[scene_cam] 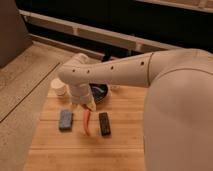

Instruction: Place the white sponge in the ceramic bowl

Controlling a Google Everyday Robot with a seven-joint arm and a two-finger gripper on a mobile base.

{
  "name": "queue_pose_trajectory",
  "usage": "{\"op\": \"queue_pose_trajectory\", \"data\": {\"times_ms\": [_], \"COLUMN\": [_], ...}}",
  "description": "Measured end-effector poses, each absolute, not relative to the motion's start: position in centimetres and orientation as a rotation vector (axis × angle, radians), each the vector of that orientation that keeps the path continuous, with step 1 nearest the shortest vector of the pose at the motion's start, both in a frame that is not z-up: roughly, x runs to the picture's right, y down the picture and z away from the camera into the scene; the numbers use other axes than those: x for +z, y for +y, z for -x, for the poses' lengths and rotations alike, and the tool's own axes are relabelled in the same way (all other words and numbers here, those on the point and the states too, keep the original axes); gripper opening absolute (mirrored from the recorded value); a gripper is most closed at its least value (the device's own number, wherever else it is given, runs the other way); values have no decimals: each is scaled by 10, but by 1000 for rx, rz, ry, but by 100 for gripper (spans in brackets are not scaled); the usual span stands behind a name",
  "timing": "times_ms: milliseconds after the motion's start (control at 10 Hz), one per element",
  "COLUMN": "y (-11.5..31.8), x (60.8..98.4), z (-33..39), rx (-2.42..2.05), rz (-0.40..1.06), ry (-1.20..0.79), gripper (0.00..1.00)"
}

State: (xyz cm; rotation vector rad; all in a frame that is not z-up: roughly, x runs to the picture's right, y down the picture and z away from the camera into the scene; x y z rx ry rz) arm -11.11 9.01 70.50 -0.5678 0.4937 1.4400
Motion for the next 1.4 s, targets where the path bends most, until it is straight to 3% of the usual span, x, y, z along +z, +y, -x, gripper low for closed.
{"op": "queue_pose_trajectory", "data": {"times_ms": [200, 500, 900, 1400], "y": [54, 35, 64, 101], "x": [710, 713, 737, 769], "z": [138, 177, 222, 226], "rx": [1391, 1288, 1220, 1254], "rz": [538, 539, 635, 712], "ry": [404, 352, 380, 480], "gripper": [65, 65, 65, 65]}}
